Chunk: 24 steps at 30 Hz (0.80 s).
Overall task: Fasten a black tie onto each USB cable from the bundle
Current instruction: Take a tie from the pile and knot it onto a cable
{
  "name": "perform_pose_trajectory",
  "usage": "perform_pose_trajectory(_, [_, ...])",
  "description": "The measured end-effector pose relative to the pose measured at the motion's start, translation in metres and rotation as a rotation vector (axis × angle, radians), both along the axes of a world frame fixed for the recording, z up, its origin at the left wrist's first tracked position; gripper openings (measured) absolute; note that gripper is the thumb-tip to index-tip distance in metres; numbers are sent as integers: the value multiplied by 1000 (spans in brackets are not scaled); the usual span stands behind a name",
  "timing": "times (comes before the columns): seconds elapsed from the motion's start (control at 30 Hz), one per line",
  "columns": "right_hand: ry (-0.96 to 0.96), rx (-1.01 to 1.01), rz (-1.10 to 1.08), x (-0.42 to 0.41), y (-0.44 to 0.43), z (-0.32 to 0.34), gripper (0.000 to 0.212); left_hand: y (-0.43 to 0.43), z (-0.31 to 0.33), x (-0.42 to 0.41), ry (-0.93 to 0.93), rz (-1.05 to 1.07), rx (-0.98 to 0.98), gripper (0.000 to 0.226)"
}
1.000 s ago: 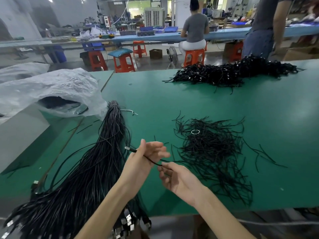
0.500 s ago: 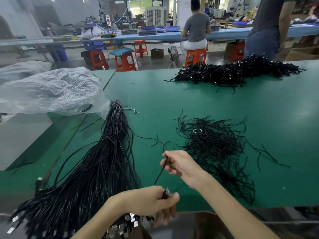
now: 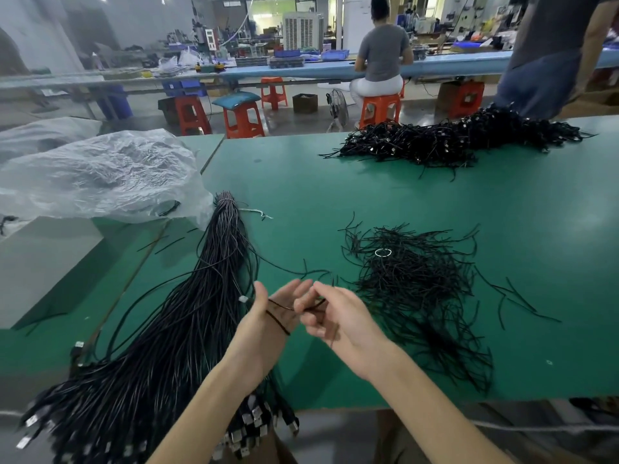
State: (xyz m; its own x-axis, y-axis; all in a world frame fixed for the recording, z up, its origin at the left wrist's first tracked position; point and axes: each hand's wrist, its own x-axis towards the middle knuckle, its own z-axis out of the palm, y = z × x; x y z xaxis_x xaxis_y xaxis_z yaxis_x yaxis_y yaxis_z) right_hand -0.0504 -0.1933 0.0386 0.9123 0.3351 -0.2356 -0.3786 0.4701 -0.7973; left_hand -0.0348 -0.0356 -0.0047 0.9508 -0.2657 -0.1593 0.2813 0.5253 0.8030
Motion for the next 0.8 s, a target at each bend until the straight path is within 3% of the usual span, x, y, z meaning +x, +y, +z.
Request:
perform_pose_trajectory(0.13, [391, 324, -120, -4, 8, -38, 21, 6, 18, 9, 69, 191, -477, 55])
perform_pose_trajectory(0.2, [482, 400, -153, -2, 4, -50, 22, 13, 25, 6, 78, 121, -552, 44])
perform_pose_trajectory(0.27, [504, 402, -151, 4, -3, -56, 25, 19, 30, -4, -5, -108, -358, 43])
perform_pose_trajectory(0.4, [405, 184, -67, 15, -10, -46, 37, 24, 26, -20, -326, -542, 652, 70])
perform_pose_trajectory(0.47, [319, 68, -12, 16, -10, -35, 41, 18, 19, -23, -334, -604, 852, 72])
perform_pose_trajectory(0.53, [242, 44, 22, 15, -9, -25, 42, 14, 6, -23, -316, -487, 916, 65])
perform_pose_trajectory(0.63, [221, 146, 2, 11, -8, -14, 39, 18, -12, -19, -257, -219, 827, 55])
perform_pose_trajectory(0.8, [303, 441, 30, -1, 8, -20, 43, 14, -15, -6, -68, -2, 276, 69])
